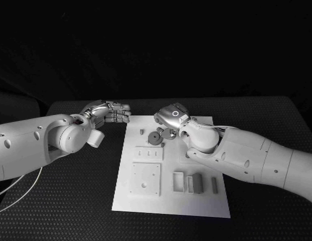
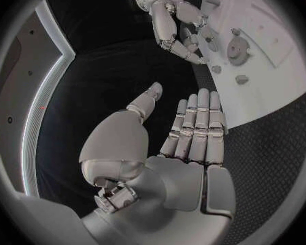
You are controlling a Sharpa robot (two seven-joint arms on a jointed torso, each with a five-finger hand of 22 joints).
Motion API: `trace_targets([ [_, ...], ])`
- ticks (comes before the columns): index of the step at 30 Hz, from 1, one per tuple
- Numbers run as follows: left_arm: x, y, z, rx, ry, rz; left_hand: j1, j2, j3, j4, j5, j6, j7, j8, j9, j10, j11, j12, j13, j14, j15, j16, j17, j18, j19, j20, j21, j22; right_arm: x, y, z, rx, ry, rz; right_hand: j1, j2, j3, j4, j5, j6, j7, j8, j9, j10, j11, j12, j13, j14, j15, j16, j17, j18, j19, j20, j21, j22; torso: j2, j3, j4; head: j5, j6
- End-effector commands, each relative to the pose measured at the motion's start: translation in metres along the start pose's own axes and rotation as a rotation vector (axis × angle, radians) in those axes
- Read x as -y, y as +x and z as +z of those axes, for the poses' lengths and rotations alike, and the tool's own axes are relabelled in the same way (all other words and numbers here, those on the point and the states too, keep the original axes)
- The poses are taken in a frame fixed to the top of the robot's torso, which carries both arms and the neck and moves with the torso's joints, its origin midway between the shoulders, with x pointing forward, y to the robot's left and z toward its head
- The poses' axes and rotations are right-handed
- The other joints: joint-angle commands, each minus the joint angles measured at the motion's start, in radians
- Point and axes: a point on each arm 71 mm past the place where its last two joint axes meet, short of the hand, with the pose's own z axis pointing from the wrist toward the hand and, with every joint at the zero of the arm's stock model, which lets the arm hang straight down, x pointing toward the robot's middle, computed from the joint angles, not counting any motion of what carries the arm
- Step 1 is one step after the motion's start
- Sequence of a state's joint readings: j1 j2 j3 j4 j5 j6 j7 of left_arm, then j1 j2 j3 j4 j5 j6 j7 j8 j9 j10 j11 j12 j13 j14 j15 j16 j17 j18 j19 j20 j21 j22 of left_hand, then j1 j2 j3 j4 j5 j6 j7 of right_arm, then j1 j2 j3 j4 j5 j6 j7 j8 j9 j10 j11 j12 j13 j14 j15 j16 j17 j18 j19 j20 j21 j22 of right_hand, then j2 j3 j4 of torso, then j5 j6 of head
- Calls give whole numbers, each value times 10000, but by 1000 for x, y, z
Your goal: Assemble the parts on the task board
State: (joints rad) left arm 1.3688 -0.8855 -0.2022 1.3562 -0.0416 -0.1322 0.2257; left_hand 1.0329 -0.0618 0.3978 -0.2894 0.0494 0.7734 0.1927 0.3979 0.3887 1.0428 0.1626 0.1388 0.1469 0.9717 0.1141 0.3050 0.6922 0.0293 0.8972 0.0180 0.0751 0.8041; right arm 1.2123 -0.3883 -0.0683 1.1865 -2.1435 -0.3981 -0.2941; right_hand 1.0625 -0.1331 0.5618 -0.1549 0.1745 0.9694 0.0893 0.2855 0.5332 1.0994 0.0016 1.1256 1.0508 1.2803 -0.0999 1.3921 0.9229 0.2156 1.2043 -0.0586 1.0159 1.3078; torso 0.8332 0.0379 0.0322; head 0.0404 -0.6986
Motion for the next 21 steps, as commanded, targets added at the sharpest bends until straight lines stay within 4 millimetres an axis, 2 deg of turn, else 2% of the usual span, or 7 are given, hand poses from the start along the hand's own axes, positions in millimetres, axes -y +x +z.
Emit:
trace_targets([
  [1,2,2,0,-156,109,-37,71,26,-70,2,28,-41,48,-65,-13,-65,39,-36,13,54,5,-71,13,-99,55,-32,-61,-16,1,2,0,-134,30,-171,-15,-57,15,-23,33,126,218,-22,-6,84,-17,24,-11,45,-56,-36,-16,462,-7,-57,43,180,-1,2,-4,8,-4],
  [11,2,2,0,-144,114,-33,71,26,-71,3,28,-42,47,-65,-14,-65,39,-38,15,55,6,-76,18,-99,55,-32,-61,-18,5,3,-1,-144,94,-178,-13,-79,9,-35,32,119,220,-28,-4,87,-15,23,-19,48,-55,-42,-18,462,-8,-56,42,180,-5,2,6,2,3],
  [15,2,3,1,-187,112,-41,70,28,-71,3,29,-43,47,-65,-14,-65,39,-39,15,56,6,-78,19,-99,55,-32,-60,-18,10,5,-6,-285,227,309,-36,-108,-1,-24,31,100,226,-42,-5,89,-10,20,-29,50,-51,-49,-21,462,-8,-51,38,178,-2,-1,9,3,10],
  [18,2,2,0,-147,109,-37,70,30,-71,4,29,-43,47,-65,-14,-65,39,-39,16,56,6,-79,20,-99,55,-32,-60,-18,10,5,-8,-358,180,599,-67,-227,-7,0,35,22,246,-95,-18,89,7,17,-47,57,-39,-60,-23,462,-6,-50,27,172,-5,-8,14,16,16],
  [21,2,1,0,-132,111,-36,70,30,-71,3,29,-43,48,-66,-14,-65,39,-39,16,57,6,-81,21,-99,55,-32,-60,-19,7,4,-11,-396,36,866,-110,-396,27,101,39,-105,289,-180,-46,81,47,18,-67,61,-3,-77,-25,462,2,-50,8,164,0,-5,-8,41,17],
])
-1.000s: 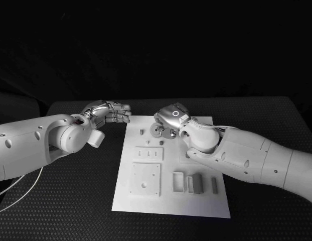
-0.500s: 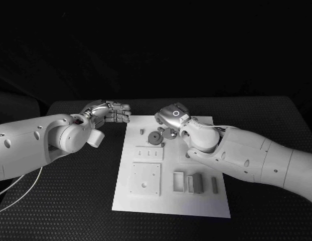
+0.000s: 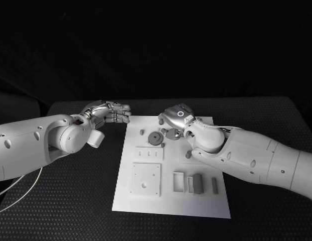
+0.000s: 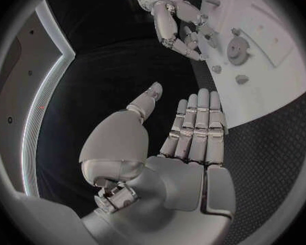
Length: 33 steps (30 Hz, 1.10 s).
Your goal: Assemble the parts on the task board
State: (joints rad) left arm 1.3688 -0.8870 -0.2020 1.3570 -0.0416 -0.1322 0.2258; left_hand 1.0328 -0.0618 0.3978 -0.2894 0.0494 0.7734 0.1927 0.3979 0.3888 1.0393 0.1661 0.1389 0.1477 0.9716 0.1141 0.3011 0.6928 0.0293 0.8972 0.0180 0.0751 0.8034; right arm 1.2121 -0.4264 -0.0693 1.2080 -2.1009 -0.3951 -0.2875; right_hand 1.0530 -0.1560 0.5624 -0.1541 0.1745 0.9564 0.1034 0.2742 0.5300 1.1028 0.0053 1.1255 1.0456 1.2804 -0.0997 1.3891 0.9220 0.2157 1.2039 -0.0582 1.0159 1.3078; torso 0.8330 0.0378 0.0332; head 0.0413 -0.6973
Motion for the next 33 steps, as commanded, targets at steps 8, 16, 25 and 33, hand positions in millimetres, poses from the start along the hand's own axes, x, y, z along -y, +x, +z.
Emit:
trace_targets([
  [8,2,2,0,-148,108,-37,70,29,-72,3,29,-44,49,-66,-16,-29,4,-42,10,58,6,-45,18,-99,55,-32,-60,-12,-10,2,-7,-597,-325,1393,-156,-667,150,558,35,-271,248,-263,-77,-35,102,40,-43,45,79,-68,1,461,15,-68,-46,154,-2,1,2,38,-3],
  [16,2,2,-1,-161,103,-42,68,28,-74,4,28,-46,51,-66,-17,-28,4,-43,11,59,6,-49,21,-99,55,-31,-60,-13,-14,6,-6,-1044,-409,1690,-426,-1168,73,1079,17,-903,472,-623,-239,-286,314,104,-13,-55,276,-51,63,461,-57,-104,-97,173,-1,8,-18,66,8],
  [25,2,3,0,-182,103,-45,66,27,-75,4,28,-46,52,-66,-18,-26,4,-43,13,61,6,-52,24,-99,55,-32,-60,-14,-18,10,0,-1203,-383,1714,-424,-1198,38,1160,19,-1018,519,-680,-271,-399,360,147,8,-111,320,-43,88,461,-105,-119,-111,183,-2,-2,-3,20,26],
  [33,2,4,0,-189,108,-43,66,27,-75,4,29,-48,55,-67,-18,-25,3,-44,14,62,6,-56,28,-99,56,-32,-59,-15,-20,15,2,-1353,-362,1694,-413,-1172,33,1188,20,-1041,530,-688,-277,-431,372,167,14,-124,333,-35,98,461,-113,-124,-110,186,0,-9,13,18,10],
])
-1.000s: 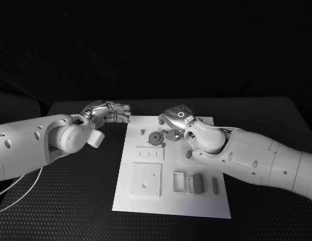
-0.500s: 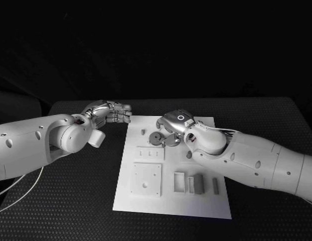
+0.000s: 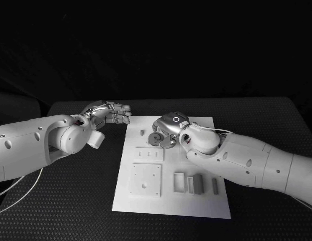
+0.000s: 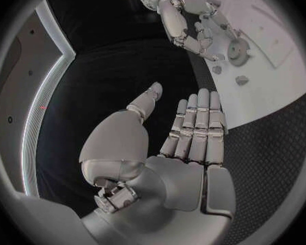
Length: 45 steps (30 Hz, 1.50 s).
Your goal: Assemble the parts on the task board
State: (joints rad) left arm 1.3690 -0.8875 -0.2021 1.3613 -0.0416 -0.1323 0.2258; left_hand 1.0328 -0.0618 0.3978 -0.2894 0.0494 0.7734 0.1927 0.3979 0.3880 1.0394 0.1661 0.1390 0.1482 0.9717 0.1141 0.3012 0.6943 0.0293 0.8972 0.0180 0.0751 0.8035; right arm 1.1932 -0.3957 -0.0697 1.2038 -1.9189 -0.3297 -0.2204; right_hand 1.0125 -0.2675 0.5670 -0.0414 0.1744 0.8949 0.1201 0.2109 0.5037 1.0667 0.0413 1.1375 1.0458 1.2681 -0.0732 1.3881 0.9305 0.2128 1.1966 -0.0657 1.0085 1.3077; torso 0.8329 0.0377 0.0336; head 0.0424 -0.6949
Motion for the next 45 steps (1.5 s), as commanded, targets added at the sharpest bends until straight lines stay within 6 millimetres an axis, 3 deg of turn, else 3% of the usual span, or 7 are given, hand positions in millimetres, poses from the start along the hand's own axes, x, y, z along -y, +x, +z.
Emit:
trace_targets([
  [1,2,2,1,-149,106,-33,65,27,-76,4,29,-48,55,-67,-11,-26,4,-46,9,63,6,-56,13,-99,56,-32,-59,-17,0,4,1,-269,-61,-7,-3,-51,-12,62,21,-424,363,-53,-15,-73,12,50,13,-2,68,-24,15,490,-42,-49,-36,187,1,-10,3,10,-19],
  [15,2,3,2,-166,113,-25,63,29,-77,5,29,-51,59,-68,-12,-25,4,-48,11,65,6,-63,19,-99,57,-32,-59,-18,0,10,1,-441,-55,-16,7,-20,-27,88,20,-401,363,-34,-9,-101,13,77,20,-16,70,-16,25,490,-51,-52,-31,191,7,-13,-28,7,-54],
  [23,2,3,2,-160,112,-23,60,34,-77,6,29,-54,61,-70,-13,-26,5,-50,12,67,6,-66,22,-99,57,-32,-58,-19,-2,10,4,-368,-64,-40,22,13,-27,96,21,-403,363,-32,-9,-109,13,90,22,-19,69,-12,30,490,-51,-55,-27,193,0,10,-20,-7,-54],
  [28,2,4,3,-178,113,-25,59,35,-77,6,29,-54,61,-69,-13,-26,5,-51,13,67,6,-68,23,-99,57,-32,-59,-20,-1,10,5,-275,-4,-94,25,22,-28,100,21,-408,364,-34,-10,-112,13,94,22,-20,70,-10,31,490,-51,-56,-26,193,3,-5,-5,-22,-56],
  [45,2,3,2,-172,107,-24,57,35,-79,5,29,-54,62,-69,-14,-26,5,-54,15,70,6,-76,30,-99,56,-32,-59,-22,0,14,7,-550,6,-245,85,86,-33,96,22,-385,361,-12,-4,-138,12,121,20,-35,70,-7,39,490,-66,-60,-20,196,16,0,-1,-18,-90],
])
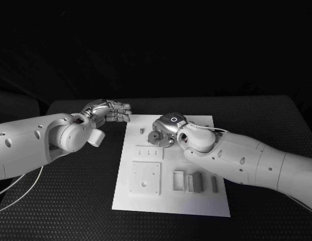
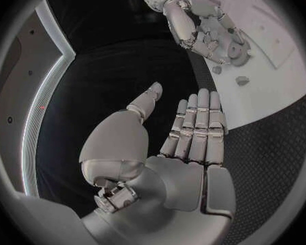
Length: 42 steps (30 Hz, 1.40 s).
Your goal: Assemble the parts on the task board
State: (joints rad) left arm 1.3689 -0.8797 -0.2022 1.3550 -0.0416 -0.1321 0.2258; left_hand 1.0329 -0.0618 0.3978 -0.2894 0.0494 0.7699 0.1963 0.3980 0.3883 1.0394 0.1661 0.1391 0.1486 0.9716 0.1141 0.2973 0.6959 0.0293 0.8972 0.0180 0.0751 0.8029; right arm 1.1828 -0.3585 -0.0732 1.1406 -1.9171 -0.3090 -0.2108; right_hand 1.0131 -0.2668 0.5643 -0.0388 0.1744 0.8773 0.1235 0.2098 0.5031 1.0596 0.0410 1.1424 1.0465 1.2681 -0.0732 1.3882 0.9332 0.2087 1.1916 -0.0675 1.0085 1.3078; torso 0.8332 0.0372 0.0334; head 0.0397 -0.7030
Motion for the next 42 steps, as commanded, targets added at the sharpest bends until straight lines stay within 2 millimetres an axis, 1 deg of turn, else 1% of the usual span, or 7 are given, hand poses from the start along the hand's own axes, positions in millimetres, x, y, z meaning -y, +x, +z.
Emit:
trace_targets([
  [1,2,2,0,-152,100,-34,57,35,-78,5,29,-19,26,-69,-16,-26,5,-55,12,70,6,-38,15,-99,56,-32,-58,-17,-1,3,0,-193,-108,-158,80,82,-6,69,22,-208,326,0,3,-67,15,72,13,-34,70,-7,12,531,-16,-42,-20,196,12,6,1,11,-16],
  [8,2,2,1,-153,103,-32,56,35,-79,5,29,-19,26,-69,-17,-26,5,-56,12,71,6,-39,16,-99,57,-32,-58,-17,1,5,-1,-341,-80,-209,247,345,-27,-39,15,43,257,162,80,-71,-48,124,9,-34,14,9,24,531,-25,-40,14,206,7,-1,-12,11,-50],
  [16,2,2,1,-142,102,-27,54,39,-79,6,29,-19,27,-69,-17,-27,6,-57,13,72,5,-42,19,-99,57,-32,-58,-18,1,5,-2,-352,-120,-308,429,545,-139,-305,21,327,143,359,205,-65,-155,168,-24,-34,-86,11,29,531,-57,-21,52,205,5,14,-21,-17,-92],
  [27,1,1,1,-116,98,-23,55,45,-77,5,29,-19,28,-68,-17,-27,6,-60,14,73,5,-47,23,-98,57,-32,-58,-19,2,5,-4,-347,-134,-458,600,479,-193,-589,28,365,109,414,293,-68,-191,179,-62,-33,-125,-2,24,531,-70,-8,62,194,-2,16,-1,-32,-128],
  [34,1,1,1,-117,95,-22,55,46,-77,5,29,-18,29,-68,-17,-28,6,-61,15,74,5,-50,25,-98,57,-32,-58,-20,3,5,-4,-402,-133,-478,657,392,-207,-762,34,117,184,292,289,-129,-122,171,-90,-59,-63,-25,21,531,-95,9,34,179,-3,13,-13,-34,-138],
  [37,1,1,1,-112,97,-21,55,46,-77,5,29,-18,30,-68,-17,-27,6,-61,15,74,5,-51,26,-98,57,-32,-58,-20,3,4,-4,-296,-158,-461,902,566,-160,-1051,28,172,181,334,334,-146,-121,200,-90,-60,-59,-16,30,531,-100,1,41,188,-2,13,-5,-38,-138],
  [42,1,1,1,-120,101,-20,53,49,-77,6,29,-18,32,-68,-18,-27,6,-62,16,75,5,-52,28,-99,58,-32,-57,-20,2,2,-4,-16,-207,-400,864,1065,-313,-1624,31,387,107,462,447,-79,-189,261,-123,-21,-116,0,33,531,-87,50,81,195,-5,3,-1,-46,-123],
])
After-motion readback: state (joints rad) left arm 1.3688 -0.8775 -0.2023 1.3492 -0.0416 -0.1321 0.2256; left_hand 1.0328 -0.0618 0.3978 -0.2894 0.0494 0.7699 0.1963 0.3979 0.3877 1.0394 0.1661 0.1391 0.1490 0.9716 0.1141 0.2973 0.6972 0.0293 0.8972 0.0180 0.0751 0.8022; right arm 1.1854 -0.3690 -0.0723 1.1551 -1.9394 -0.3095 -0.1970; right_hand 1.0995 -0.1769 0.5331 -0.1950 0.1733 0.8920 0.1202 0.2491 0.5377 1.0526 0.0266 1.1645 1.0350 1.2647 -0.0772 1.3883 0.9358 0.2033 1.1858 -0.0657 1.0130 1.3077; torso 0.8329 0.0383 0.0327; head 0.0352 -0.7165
